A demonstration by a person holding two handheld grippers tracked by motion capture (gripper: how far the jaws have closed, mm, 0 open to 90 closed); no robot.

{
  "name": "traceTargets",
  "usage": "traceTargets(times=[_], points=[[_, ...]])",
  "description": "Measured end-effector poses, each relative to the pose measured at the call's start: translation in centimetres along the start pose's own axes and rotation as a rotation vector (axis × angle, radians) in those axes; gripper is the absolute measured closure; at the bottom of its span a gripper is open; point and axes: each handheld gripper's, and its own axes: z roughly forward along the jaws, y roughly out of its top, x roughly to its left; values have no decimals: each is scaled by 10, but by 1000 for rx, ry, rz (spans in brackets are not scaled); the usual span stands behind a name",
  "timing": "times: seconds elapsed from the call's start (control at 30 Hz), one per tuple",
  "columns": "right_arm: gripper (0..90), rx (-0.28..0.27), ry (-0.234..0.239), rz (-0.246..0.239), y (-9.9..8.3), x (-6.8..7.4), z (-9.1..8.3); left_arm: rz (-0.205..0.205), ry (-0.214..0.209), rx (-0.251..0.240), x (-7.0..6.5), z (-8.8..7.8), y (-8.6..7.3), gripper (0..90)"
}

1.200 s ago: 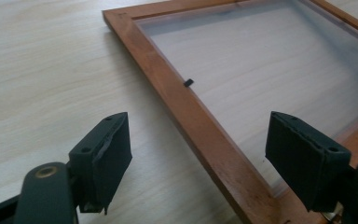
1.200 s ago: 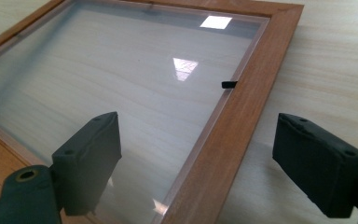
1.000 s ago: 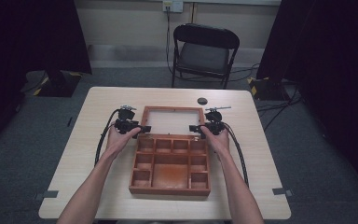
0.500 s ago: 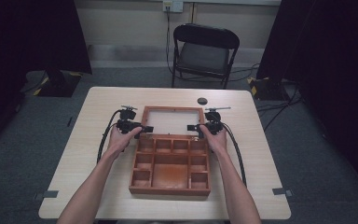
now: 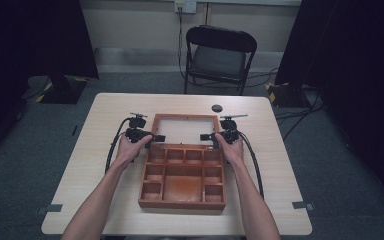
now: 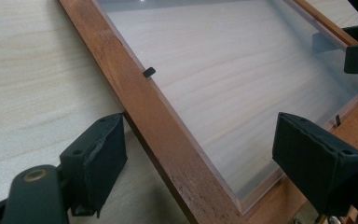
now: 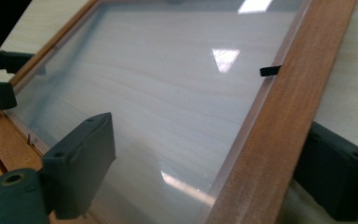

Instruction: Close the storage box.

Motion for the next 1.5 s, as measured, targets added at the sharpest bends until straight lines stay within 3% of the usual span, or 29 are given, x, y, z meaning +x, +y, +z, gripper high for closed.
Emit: traceTargets(times=[0.1, 0.23, 0.4, 0.67, 0.93, 1.33, 1.5], points=[[170, -32, 8, 14, -2, -3, -4, -12, -23, 3, 2, 1, 0, 170], [217, -66, 22, 14, -4, -6, -7, 9, -14, 2, -1, 1, 1, 155], [296, -127, 5, -18, 0, -2, -16, 64, -3, -8, -10, -3, 5, 181], [333, -201, 1, -52, 4, 9, -33, 132, 39, -52, -19, -14, 8, 263], [377, -218, -4, -80, 7, 15, -43, 147, 44, -79, -20, -26, 10, 379], [411, -241, -13, -135, 14, 29, -64, 195, 59, -111, -32, -43, 18, 393], [416, -243, -18, -150, 16, 33, -69, 197, 56, -132, -34, -49, 20, 409]])
